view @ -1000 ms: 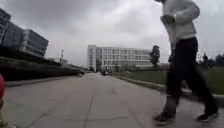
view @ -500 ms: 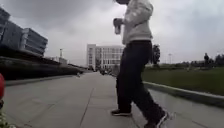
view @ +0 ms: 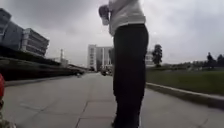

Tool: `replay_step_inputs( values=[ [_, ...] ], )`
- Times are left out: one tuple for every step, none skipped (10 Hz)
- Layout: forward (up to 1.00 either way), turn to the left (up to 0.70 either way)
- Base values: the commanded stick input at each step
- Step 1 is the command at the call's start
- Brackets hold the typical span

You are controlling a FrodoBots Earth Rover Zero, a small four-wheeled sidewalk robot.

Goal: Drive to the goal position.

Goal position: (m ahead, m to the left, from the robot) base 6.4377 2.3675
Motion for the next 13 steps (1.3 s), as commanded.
replay_step_inputs(
  values=[
    [0.7,0.35],
    [0.7,0.35],
    [0.7,0.35],
    [0.22,0.11],
    [0.0,0.0],
    [0.0,0.0],
    [0.0,0.0],
    [0.0,0.0],
    [0.0,0.0],
    [0.0,0.0],
    [0.0,0.0],
    [0.0,0.0],
    [0.0,0.0]
  ],
)
